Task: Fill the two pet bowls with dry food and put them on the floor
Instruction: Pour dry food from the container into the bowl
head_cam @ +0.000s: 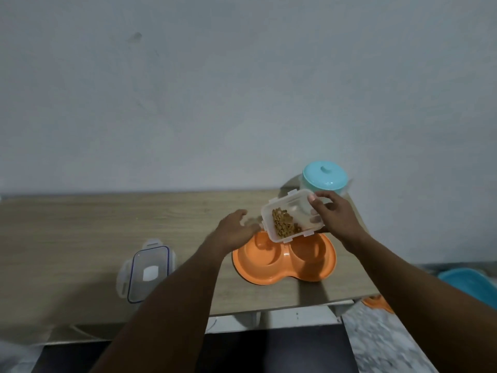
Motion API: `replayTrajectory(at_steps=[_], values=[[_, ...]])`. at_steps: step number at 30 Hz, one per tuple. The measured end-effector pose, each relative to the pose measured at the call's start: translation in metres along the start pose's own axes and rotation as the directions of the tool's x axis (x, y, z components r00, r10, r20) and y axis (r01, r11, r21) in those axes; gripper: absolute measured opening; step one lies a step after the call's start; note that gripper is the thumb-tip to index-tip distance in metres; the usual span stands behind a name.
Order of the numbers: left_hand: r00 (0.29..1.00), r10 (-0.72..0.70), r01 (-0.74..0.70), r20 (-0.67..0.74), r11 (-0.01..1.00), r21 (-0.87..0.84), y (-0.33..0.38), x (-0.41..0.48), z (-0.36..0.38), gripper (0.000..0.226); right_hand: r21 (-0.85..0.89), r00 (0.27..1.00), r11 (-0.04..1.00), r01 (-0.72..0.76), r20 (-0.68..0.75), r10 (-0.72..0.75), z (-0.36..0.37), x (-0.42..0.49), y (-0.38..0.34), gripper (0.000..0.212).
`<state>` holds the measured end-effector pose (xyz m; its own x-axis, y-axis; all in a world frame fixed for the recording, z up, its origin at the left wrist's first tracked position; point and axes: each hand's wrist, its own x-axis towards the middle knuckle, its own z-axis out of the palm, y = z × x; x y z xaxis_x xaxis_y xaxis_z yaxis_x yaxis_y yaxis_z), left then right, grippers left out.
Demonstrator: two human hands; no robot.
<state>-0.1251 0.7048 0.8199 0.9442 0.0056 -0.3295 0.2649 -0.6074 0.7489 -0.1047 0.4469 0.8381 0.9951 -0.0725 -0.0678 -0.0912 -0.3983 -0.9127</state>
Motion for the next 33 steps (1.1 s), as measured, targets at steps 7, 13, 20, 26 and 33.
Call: replayTrajectory(at_steps=[7, 13, 20, 26, 33], values=[[0.988, 0.079, -0.105, 0.13, 0.971, 0.213, -0.068, -0.009, 0.04, 0.104, -0.223, 0.972, 0.947, 0.233, 0.036, -0.231, 0.02, -0.016, -0.01, 0.059], [0.991, 0.112, -0.126, 0.075, 0.964, 0.234, -0.069, -0.015, 0.041, 0.103, -0.268, 0.952, 0.914, 0.303, 0.039, -0.304, 0.031, -0.022, -0.014, 0.062], [0.993, 0.092, -0.109, 0.078, 0.961, 0.255, -0.067, -0.017, 0.041, 0.105, -0.3, 0.925, 0.877, 0.376, 0.069, -0.373, 0.033, -0.02, -0.008, 0.064], [0.991, 0.109, -0.126, 0.081, 0.96, 0.251, -0.068, -0.015, 0.041, 0.099, -0.303, 0.909, 0.858, 0.414, 0.097, -0.405, 0.034, -0.02, -0.004, 0.067], [0.993, 0.081, -0.1, 0.086, 0.967, 0.233, -0.07, -0.014, 0.043, 0.105, -0.32, 0.905, 0.849, 0.42, 0.088, -0.415, 0.038, -0.021, 0.0, 0.069]])
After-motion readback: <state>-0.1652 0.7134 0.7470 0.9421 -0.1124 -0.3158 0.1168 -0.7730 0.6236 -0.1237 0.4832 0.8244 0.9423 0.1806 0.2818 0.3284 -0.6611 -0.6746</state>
